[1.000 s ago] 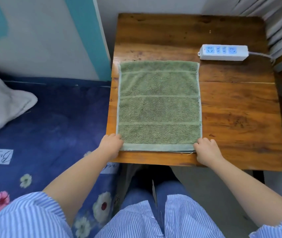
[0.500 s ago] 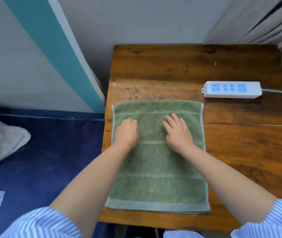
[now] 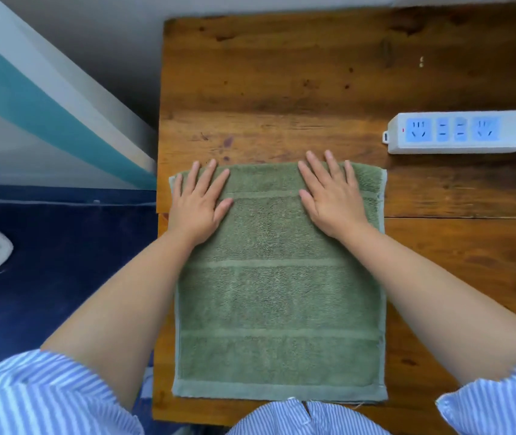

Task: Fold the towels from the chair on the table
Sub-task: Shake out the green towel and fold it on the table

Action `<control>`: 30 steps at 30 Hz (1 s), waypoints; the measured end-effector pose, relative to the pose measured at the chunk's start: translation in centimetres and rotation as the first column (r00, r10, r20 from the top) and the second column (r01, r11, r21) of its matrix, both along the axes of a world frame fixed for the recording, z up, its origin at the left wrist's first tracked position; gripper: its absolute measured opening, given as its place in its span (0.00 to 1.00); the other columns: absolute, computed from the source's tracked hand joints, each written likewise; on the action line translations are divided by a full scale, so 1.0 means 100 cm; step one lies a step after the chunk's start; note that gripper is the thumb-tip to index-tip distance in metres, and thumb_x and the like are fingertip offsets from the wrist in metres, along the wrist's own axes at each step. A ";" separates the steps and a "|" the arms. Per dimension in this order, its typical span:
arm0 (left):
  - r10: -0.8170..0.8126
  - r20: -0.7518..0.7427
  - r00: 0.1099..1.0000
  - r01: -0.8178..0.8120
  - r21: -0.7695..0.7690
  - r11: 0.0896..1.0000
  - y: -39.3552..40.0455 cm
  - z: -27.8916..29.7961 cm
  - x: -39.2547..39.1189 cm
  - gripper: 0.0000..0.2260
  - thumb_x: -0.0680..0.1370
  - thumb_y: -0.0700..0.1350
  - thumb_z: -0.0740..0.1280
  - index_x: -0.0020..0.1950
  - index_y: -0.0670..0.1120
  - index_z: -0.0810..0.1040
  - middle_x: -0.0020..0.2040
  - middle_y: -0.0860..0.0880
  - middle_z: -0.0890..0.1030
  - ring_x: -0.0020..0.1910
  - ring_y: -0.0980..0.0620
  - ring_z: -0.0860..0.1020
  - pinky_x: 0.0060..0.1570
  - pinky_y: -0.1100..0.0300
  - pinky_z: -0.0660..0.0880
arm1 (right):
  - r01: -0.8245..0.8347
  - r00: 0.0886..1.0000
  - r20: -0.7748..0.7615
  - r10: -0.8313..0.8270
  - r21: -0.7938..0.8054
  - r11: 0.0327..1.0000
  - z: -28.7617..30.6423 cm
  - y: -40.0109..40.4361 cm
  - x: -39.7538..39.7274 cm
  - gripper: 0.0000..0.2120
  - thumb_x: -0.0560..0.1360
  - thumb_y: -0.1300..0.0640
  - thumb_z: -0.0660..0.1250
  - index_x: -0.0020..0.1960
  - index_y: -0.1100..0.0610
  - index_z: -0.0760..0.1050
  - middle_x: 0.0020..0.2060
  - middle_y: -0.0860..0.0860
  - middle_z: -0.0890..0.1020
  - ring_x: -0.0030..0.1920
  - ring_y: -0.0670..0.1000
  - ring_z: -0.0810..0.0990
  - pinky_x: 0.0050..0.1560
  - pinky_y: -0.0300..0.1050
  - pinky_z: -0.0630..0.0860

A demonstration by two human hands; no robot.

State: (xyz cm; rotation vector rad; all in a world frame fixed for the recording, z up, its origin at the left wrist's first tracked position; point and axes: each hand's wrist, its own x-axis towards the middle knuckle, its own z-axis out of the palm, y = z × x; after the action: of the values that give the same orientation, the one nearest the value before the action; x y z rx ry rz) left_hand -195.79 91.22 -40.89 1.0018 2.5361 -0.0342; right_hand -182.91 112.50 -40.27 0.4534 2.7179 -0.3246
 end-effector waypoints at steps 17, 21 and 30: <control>0.146 -0.010 0.989 -0.146 -0.008 0.989 0.000 0.041 -0.031 0.15 0.76 0.37 0.60 0.64 0.40 0.71 0.59 0.39 0.74 0.59 0.39 0.70 0.57 0.48 0.68 | 0.203 0.979 0.005 -0.205 0.122 0.972 0.045 0.050 0.001 0.17 0.69 0.66 0.61 0.57 0.62 0.73 0.52 0.60 0.76 0.56 0.61 0.70 0.54 0.52 0.66; 0.120 -0.041 0.992 -0.120 -0.011 0.993 -0.013 0.058 -0.013 0.10 0.76 0.36 0.60 0.56 0.37 0.75 0.53 0.38 0.74 0.54 0.39 0.71 0.50 0.50 0.69 | 0.285 0.957 0.015 -0.290 0.137 0.949 0.058 0.040 0.005 0.10 0.70 0.66 0.62 0.50 0.63 0.78 0.52 0.60 0.76 0.57 0.60 0.68 0.54 0.51 0.65; -0.041 -0.087 0.995 0.047 0.070 0.996 -0.069 0.110 0.039 0.10 0.76 0.36 0.62 0.55 0.39 0.77 0.50 0.40 0.75 0.52 0.41 0.72 0.45 0.52 0.69 | 0.265 0.944 -0.238 -0.230 0.130 0.955 0.102 0.004 0.093 0.10 0.69 0.72 0.60 0.47 0.67 0.77 0.46 0.62 0.78 0.51 0.62 0.70 0.49 0.50 0.63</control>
State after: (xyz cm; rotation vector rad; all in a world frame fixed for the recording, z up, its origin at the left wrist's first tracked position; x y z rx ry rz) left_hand -191.90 84.31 -29.92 1.1066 2.6090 0.0023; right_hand -173.60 112.90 -30.09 0.8588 2.9180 -0.2329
